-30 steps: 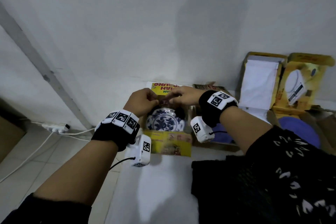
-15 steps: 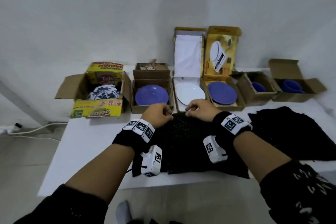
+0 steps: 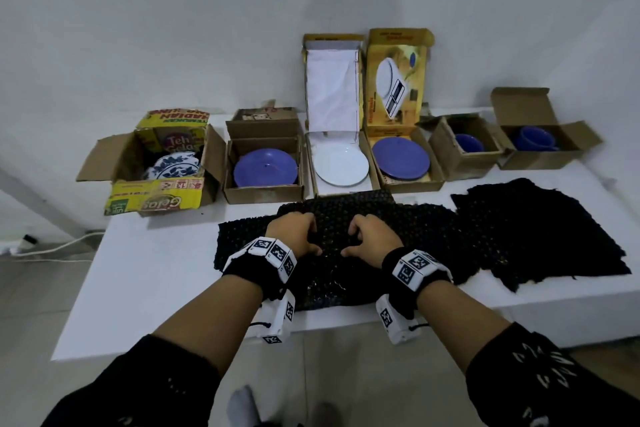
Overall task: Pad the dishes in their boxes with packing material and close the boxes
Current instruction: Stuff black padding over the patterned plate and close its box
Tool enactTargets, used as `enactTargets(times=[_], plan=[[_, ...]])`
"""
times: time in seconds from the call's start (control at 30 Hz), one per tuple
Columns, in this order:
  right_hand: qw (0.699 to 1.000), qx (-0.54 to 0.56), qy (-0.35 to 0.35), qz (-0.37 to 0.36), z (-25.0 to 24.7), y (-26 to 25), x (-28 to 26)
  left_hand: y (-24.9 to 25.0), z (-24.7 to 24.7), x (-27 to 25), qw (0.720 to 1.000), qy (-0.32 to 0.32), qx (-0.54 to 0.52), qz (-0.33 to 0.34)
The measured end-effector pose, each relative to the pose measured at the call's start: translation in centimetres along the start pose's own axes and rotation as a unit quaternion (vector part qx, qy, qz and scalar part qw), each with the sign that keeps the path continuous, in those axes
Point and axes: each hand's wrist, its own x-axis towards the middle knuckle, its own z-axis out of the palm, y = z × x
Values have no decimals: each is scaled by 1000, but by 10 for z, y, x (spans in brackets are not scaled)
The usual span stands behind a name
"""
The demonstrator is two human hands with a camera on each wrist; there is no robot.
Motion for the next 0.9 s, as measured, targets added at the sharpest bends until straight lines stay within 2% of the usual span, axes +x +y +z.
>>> enactTargets(times=[0.23,0.3,0.4,0.5,0.57,0.67,0.77,0.83,0.9], plan=[[998,28,36,-45,-7,-4,2,-5,-3,-3,999,-17,-39,28],[998,24,5,-66,-9,-8,2,-5,-5,-4,997,-49,-50,31],[994,-45,-60,-78,-4,-12,3,-3,-5,-5,996,-75,-39,33],[995,-51,-61,-66,-1,-12,3,-4,-7,-5,996,-66,-62,28],[997,-28,-28,-61,-4,-13,2,-6,-11,-4,993,-47,-101,32],[994,-5,85,-64,-16,-18,1,-7,-26,-3,981,-14,-188,36],[976,34,198,-85,-26,-30,0,-4,-39,-3,957,18,-287,33],[953,46,284,-98,-30,-37,-2,-5,-45,-2,938,41,-343,31],[945,39,303,-114,-33,-43,-3,-5,-53,-6,920,61,-386,29]])
